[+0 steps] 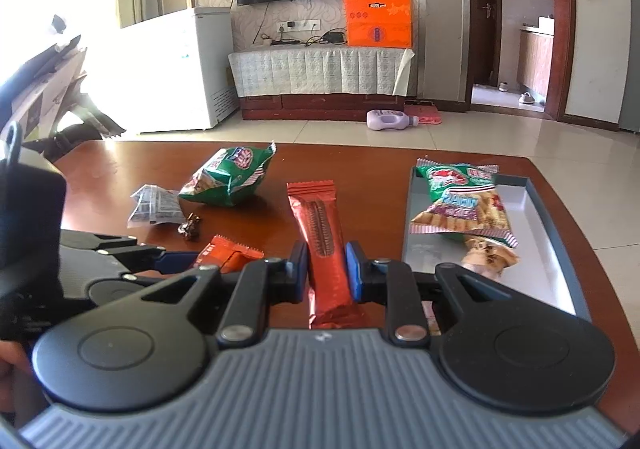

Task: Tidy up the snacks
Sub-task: 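Carry the orange wafer pack and red chocolate bar over the blue box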

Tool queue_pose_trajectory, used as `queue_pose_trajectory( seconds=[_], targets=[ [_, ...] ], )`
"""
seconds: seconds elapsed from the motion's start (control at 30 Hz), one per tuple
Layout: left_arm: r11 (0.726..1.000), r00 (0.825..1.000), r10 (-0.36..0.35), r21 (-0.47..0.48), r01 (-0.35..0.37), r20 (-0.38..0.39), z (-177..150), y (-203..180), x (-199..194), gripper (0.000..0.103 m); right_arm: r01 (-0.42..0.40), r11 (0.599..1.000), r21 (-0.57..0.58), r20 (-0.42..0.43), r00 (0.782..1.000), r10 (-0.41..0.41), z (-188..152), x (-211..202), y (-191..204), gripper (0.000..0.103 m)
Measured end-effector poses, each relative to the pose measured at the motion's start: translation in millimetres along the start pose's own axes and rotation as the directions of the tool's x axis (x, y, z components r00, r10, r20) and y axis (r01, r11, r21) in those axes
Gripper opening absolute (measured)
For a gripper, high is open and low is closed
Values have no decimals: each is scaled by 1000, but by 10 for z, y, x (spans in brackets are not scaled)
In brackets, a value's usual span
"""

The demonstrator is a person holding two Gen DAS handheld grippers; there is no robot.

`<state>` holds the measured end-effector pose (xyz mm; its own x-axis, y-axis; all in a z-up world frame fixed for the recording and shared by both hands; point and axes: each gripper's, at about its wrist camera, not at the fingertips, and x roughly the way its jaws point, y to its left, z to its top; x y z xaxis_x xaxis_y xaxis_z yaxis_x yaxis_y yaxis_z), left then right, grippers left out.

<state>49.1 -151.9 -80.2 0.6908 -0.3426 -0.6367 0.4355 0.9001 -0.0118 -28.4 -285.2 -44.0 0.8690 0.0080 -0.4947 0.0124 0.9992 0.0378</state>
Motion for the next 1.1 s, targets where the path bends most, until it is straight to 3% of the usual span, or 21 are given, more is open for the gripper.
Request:
queue_pose_trajectory(
  seconds=[1.1],
  targets=[
    [996,995,-79,55,76,57,147,-591,-23,46,46,999,13,34,998,-47,-18,-308,-395,24]
  ],
)
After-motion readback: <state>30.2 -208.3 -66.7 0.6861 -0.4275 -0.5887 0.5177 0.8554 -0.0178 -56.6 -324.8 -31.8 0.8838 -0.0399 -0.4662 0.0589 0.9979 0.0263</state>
